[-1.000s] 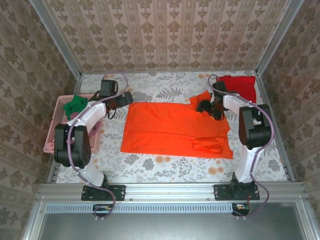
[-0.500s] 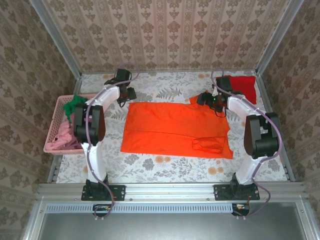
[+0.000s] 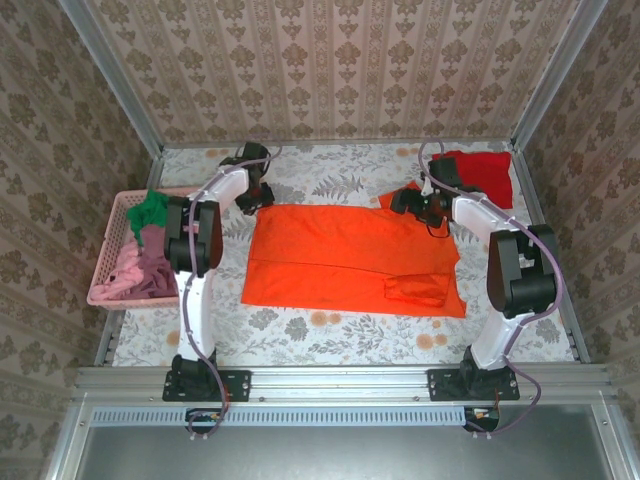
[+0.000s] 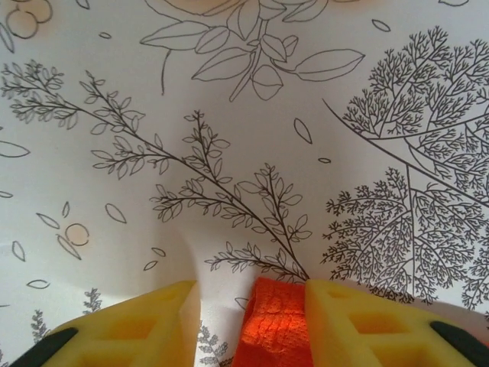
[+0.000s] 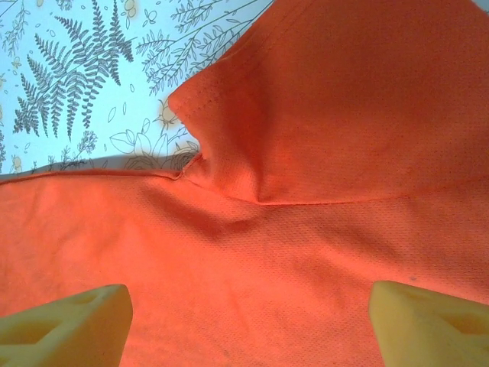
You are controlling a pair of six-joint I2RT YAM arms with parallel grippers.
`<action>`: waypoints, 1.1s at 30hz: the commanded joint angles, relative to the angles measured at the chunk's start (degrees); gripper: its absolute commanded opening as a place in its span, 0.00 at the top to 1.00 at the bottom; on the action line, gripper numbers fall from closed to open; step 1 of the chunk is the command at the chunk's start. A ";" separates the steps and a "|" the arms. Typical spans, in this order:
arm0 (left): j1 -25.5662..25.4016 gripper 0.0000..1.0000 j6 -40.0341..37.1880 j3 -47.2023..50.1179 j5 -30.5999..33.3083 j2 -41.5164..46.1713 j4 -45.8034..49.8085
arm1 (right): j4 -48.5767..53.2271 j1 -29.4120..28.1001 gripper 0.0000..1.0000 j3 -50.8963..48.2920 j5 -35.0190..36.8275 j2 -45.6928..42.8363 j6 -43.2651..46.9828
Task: Fold and stack the t-shirts
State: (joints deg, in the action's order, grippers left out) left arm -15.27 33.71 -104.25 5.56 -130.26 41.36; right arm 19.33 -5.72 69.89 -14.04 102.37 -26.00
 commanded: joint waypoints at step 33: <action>-0.87 1.00 1.00 -0.79 -2.31 -1.14 0.25 | 9.28 4.92 0.48 21.48 11.97 14.83 4.24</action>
State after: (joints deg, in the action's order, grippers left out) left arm -16.10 35.35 -105.80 4.29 -131.41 41.71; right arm 24.03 -1.41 87.79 -4.16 113.65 -22.68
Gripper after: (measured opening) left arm 0.047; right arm 0.544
